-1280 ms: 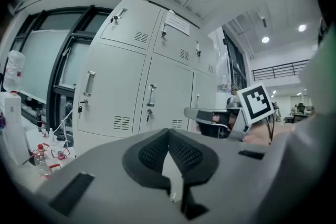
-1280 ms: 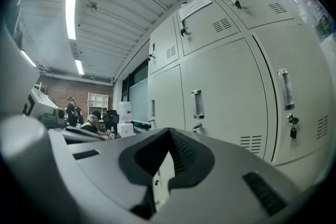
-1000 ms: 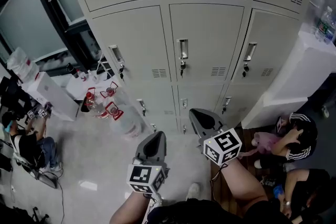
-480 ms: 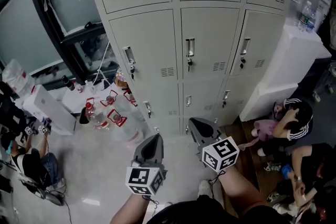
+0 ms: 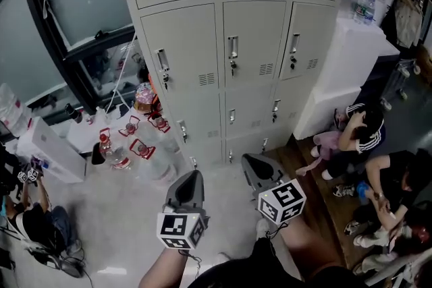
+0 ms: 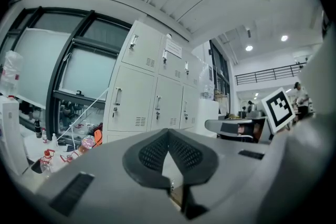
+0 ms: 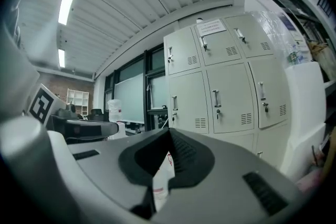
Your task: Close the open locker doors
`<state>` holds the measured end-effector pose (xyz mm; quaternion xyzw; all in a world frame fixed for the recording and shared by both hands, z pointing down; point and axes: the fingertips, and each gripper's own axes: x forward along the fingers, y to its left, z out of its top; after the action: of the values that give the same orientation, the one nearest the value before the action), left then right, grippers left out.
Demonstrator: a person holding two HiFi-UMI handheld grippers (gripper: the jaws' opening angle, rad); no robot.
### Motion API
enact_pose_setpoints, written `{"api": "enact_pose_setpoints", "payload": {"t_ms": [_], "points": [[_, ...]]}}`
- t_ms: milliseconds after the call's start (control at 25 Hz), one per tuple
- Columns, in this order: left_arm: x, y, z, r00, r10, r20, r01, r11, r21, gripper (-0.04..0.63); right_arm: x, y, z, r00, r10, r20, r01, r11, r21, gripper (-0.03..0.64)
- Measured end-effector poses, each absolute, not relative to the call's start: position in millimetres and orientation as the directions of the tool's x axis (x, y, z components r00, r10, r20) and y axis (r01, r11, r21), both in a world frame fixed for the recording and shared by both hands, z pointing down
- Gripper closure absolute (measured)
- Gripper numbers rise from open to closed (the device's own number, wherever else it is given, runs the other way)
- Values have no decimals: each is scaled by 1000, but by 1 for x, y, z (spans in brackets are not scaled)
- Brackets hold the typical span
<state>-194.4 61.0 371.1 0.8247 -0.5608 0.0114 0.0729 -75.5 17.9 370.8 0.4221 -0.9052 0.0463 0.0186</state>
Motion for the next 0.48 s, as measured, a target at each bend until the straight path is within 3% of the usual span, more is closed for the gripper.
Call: {"api": "enact_pose_setpoints", "payload": {"t_ms": [480], "points": [[-169,112,379,413,-903,122,-909,-400,118,591,-55,75,381,-614,-784,92,-789,610,-71,615]]}}
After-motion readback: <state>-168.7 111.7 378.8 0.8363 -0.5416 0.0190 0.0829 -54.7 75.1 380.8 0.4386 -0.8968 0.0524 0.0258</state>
